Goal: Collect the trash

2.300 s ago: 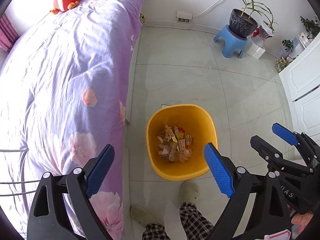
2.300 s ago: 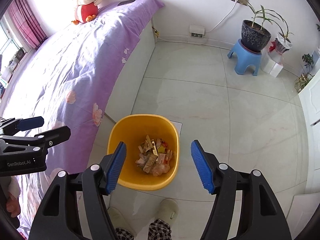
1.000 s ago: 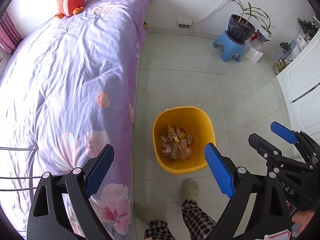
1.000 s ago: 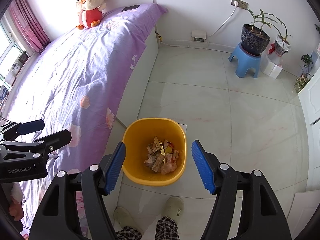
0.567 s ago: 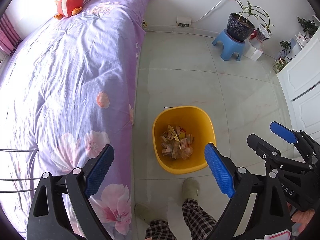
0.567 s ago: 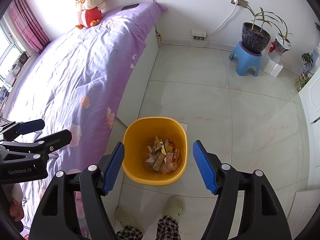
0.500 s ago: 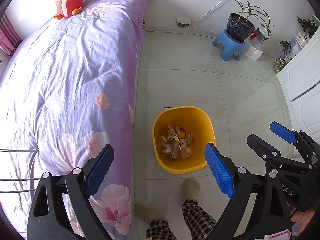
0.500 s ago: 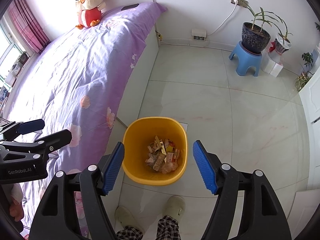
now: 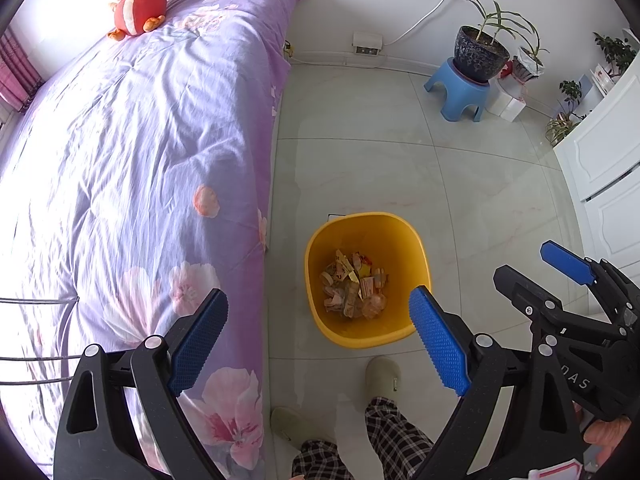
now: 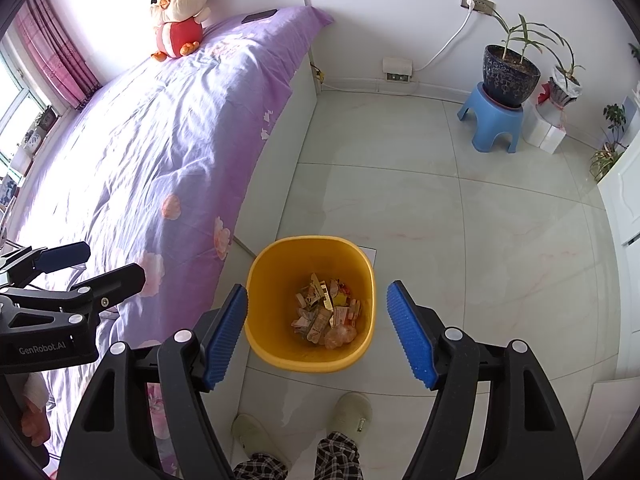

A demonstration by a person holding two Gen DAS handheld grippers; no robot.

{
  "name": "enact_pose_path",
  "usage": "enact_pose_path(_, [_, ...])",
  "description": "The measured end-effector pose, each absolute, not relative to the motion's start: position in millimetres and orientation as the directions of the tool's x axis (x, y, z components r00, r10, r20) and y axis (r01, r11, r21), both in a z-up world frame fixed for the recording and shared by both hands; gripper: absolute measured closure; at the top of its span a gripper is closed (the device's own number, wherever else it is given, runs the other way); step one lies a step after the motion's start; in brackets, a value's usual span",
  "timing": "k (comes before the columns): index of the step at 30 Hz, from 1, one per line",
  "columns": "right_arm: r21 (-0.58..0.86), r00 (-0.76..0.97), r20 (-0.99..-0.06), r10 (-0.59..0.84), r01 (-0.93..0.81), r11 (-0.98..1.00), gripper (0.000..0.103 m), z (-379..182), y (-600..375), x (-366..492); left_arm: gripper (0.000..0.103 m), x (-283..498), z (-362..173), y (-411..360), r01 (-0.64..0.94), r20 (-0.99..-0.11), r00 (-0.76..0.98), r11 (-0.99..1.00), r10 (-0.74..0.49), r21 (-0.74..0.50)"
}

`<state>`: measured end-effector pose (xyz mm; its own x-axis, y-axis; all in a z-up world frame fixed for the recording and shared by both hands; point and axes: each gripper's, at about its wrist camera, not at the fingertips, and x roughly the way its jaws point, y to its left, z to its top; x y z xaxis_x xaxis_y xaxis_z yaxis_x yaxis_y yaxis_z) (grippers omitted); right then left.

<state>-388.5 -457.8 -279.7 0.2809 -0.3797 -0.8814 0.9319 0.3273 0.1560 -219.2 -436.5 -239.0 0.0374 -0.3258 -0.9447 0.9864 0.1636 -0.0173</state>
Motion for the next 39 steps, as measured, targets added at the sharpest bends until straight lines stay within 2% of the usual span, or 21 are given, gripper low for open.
enact_pose_path(24, [0.158, 0.282, -0.881, -0.379, 0.932, 0.327, 0.029, -277.8, -457.2, -387.9, 0.012, -217.4, -239.6, -429.5, 0.984, -0.944, 0.037, 0.175, -0.326, -0.021])
enact_pose_path(32, [0.159, 0.282, -0.881, -0.379, 0.933, 0.322, 0.029, -275.1, -456.9, -389.6, 0.008, -219.2, -238.0, -431.5, 0.981, -0.944, 0.036, 0.19, -0.328, -0.029])
enact_pose_path(39, [0.16, 0.28, -0.882, -0.38, 0.935, 0.318, 0.028, -275.7, -457.0, -392.5, 0.019, -223.3, -236.4, -434.5, 0.984, -0.939, 0.047, 0.176, -0.34, -0.014])
